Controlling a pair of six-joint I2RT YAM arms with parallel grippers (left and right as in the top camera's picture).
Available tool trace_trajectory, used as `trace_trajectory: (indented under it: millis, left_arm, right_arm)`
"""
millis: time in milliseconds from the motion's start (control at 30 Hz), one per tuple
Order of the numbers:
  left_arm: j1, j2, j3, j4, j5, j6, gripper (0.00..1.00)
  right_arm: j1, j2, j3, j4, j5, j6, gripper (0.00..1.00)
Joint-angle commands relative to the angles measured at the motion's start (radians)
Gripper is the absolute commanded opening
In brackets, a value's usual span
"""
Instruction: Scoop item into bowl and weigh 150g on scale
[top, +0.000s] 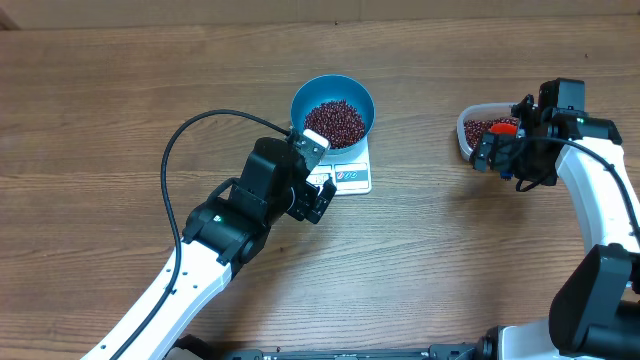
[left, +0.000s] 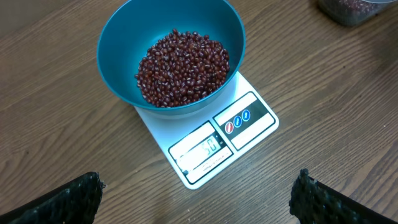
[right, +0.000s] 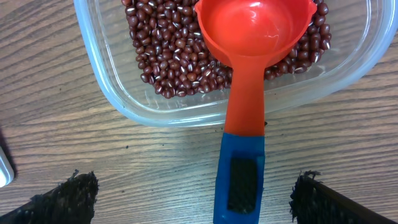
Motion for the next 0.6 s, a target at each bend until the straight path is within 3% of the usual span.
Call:
trace_trajectory:
  millis: [0, 567]
  left_arm:
    - [0.004, 0.0, 0.029, 0.003, 0.008, 0.013, 0.99]
    - [0.004, 0.0, 0.029, 0.004, 0.008, 0.013, 1.0]
  right_arm:
    - [-0.003, 0.005, 0.027, 0.005, 0.005, -0.007, 1.0]
    - [-0.003, 0.005, 0.027, 0.026, 0.005, -0.007, 1.0]
